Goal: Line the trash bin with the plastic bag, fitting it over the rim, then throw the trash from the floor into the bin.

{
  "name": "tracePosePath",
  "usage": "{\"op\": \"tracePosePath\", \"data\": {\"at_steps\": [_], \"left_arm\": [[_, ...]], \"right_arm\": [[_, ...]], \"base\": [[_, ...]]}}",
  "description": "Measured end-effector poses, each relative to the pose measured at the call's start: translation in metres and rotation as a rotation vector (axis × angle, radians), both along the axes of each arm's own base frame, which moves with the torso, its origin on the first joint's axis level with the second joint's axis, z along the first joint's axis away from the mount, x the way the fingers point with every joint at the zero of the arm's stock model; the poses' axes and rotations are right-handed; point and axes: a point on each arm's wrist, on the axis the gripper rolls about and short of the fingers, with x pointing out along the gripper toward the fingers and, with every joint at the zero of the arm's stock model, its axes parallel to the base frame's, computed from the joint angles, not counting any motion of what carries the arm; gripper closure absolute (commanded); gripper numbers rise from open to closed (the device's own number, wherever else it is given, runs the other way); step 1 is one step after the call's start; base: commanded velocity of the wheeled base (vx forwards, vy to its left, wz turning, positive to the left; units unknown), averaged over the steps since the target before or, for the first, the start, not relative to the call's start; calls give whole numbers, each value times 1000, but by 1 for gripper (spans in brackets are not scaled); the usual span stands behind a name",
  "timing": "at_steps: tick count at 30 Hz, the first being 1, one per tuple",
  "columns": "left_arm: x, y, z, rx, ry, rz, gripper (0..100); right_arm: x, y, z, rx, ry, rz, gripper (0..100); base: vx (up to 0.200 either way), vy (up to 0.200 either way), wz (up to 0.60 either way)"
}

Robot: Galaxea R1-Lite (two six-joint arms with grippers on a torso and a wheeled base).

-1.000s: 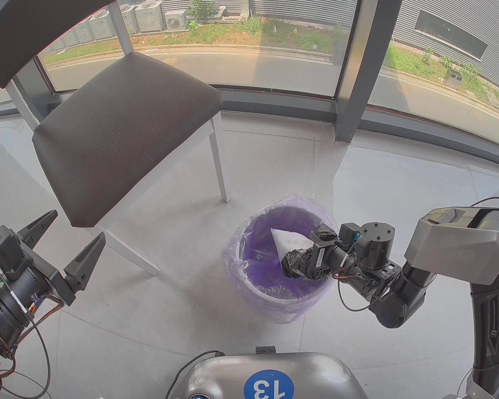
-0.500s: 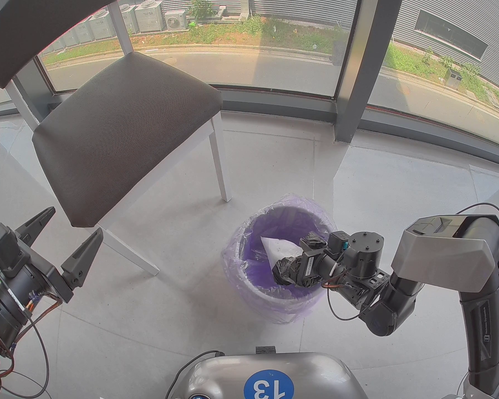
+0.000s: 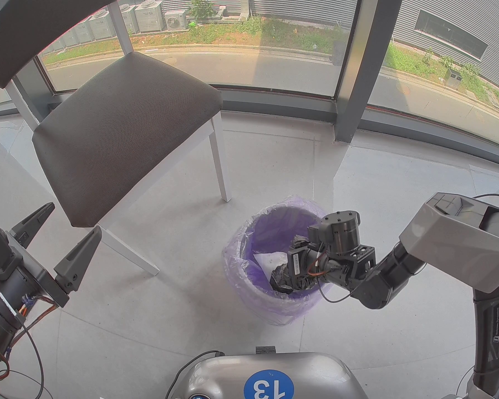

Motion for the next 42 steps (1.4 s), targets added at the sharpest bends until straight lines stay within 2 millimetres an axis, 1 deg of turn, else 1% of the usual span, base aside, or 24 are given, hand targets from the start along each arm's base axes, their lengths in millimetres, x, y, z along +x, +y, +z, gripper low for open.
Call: {"op": "tracePosePath", "data": {"at_steps": [3, 8, 13, 22, 25, 30, 42], "left_arm": [[-1, 0, 4, -4, -16, -13, 0], [-2, -1, 8, -7, -34, -50, 0], [-3, 0, 10, -10, -44, -55, 0], [-3, 0, 10, -11, -49, -56, 0], [-3, 0, 9, -9, -41, -57, 0], [-2, -1, 7, -5, -31, -70, 0], [0, -2, 5, 0, -15, -78, 0]], "right_arm": [[8, 6, 15, -54, -4, 26, 100], [15, 9, 31, -131, -36, 69, 100], [19, 3, 35, -186, -55, 90, 100], [21, -11, 30, -317, -17, 130, 100], [24, -12, 31, -325, -27, 130, 100], [25, -12, 30, -328, -30, 131, 100], [29, -7, 12, -345, -7, 143, 100]], "base": [[0, 0, 0], [0, 0, 0], [0, 0, 0], [0, 0, 0], [0, 0, 0], [0, 0, 0], [0, 0, 0]]}}
